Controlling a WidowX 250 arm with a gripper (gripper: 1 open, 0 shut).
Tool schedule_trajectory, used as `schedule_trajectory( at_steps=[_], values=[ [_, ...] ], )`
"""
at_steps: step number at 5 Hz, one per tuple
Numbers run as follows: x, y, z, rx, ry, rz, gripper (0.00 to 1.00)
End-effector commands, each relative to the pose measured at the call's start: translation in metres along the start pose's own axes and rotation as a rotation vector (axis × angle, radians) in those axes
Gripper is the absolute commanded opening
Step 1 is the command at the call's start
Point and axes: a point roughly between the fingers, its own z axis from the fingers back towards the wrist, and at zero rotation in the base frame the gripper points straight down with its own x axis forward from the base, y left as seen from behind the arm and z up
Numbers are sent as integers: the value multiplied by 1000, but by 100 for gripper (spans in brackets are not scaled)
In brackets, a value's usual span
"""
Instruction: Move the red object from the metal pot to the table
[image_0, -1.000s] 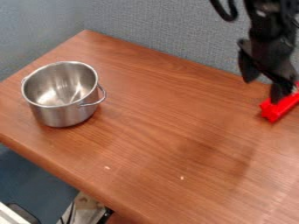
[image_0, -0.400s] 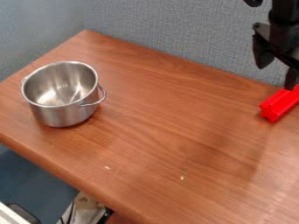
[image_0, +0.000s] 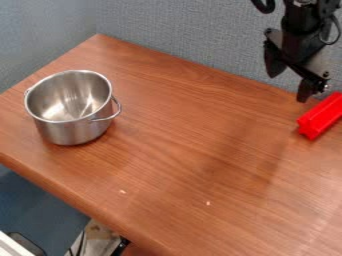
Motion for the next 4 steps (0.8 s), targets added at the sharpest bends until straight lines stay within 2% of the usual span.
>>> schedule_trajectory(
  at_steps=[1, 2, 3, 4],
  values=[
    [22, 0, 23, 36, -67, 17, 100],
    [34, -10, 22, 37, -64, 32, 100],
    [48, -30, 18, 47, -49, 170, 100],
    [53, -45, 12, 55, -16, 291, 100]
  ],
)
